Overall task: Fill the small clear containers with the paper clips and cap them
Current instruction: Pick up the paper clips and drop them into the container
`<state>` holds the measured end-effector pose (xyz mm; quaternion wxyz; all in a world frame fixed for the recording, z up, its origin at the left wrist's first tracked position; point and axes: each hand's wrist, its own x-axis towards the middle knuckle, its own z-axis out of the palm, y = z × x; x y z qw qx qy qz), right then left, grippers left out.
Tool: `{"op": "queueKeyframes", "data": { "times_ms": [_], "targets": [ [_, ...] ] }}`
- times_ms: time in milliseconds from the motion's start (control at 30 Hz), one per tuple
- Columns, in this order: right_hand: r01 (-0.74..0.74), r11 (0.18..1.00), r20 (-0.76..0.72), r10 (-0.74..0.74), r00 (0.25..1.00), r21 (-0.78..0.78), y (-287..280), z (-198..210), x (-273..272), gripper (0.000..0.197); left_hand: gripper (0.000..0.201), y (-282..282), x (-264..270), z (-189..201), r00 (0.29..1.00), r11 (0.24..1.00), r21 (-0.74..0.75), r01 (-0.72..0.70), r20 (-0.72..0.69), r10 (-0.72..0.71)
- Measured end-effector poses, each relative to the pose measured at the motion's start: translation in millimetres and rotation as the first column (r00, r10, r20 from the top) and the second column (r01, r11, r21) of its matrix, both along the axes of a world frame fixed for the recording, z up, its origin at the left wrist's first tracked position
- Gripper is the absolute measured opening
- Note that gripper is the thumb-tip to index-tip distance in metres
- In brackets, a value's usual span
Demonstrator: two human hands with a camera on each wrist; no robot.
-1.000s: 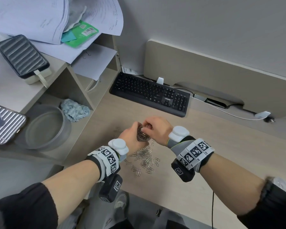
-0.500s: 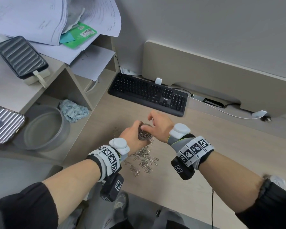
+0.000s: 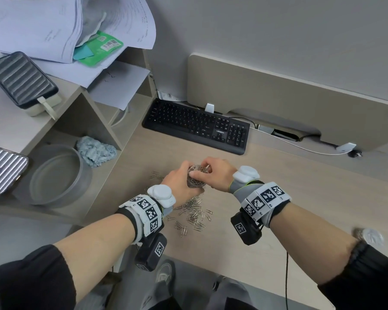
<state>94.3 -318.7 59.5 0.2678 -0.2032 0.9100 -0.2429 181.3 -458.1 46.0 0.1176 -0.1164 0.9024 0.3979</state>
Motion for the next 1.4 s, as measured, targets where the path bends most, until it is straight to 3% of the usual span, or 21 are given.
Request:
{"op": "queueKeyframes", "data": {
  "times_ms": [267,400,600,700,800,867,933,1000,1067,1167,1233,1333,1400],
  "targets": [
    [0.143,0.979,0.233,-0.107,0.967,-0.147,15.1,3.7,4.1,0.051,0.051,10.3,0.5,1.8,0.999,0.999,-0.017,0.041,-0.010,-0.041],
    [0.191,0.958,0.291,-0.124,0.949,-0.214,24.7,4.5,4.7,0.034,0.052,15.9,-0.2,4.8,0.999,0.999,0.001,0.046,-0.020,-0.046],
    [0.300,0.913,0.358,-0.193,0.914,-0.275,44.1,0.3,2.8,0.032,0.056,31.0,-6.5,2.4,0.998,0.998,0.019,0.054,-0.024,-0.054],
    [0.342,0.897,0.345,-0.240,0.908,-0.278,58.8,-1.0,0.9,0.043,0.058,42.7,-11.9,-2.3,0.997,0.997,0.016,0.076,-0.013,-0.076],
    [0.473,0.840,0.362,-0.367,0.857,-0.267,85.6,-10.1,-7.7,0.053,0.058,55.0,-19.2,-8.0,0.995,0.995,0.006,0.100,-0.015,-0.100],
    [0.528,0.823,0.332,-0.448,0.830,-0.209,114.3,-22.0,-13.4,0.054,0.057,65.6,-23.6,-11.2,0.992,0.992,0.007,0.123,-0.010,-0.122],
    [0.514,0.855,0.205,-0.492,0.846,-0.067,151.3,-36.4,-19.0,0.054,0.058,78.8,-29.0,-15.1,0.990,0.990,-0.009,0.140,-0.008,-0.140],
    [0.456,0.881,0.045,-0.464,0.885,0.130,182.1,-44.8,-19.3,0.049,0.061,83.5,-31.4,-21.5,0.988,0.988,-0.008,0.151,-0.016,-0.151],
    [0.423,0.853,-0.044,-0.431,0.901,0.305,219.5,-58.9,-15.2,0.053,0.063,95.5,-36.3,-30.6,0.982,0.982,-0.018,0.189,0.008,-0.189],
    [0.334,0.759,-0.027,-0.387,0.922,0.559,260.2,-74.6,-0.4,0.060,0.063,115.0,-41.9,-39.5,0.968,0.967,-0.044,0.251,0.023,-0.250],
    [0.298,0.699,-0.010,-0.384,0.923,0.650,274.2,-81.3,10.5,0.068,0.062,123.3,-44.6,-42.6,0.964,0.962,-0.058,0.265,0.025,-0.264],
    [0.263,0.709,0.028,-0.370,0.928,0.654,286.3,-91.9,18.8,0.073,0.061,139.3,-51.4,-49.6,0.957,0.953,-0.081,0.291,0.039,-0.288],
    [0.259,0.715,0.068,-0.394,0.916,0.649,284.8,-96.4,24.5,0.064,0.061,149.2,-53.6,-54.5,0.950,0.948,-0.070,0.311,0.046,-0.308]
  ]
}}
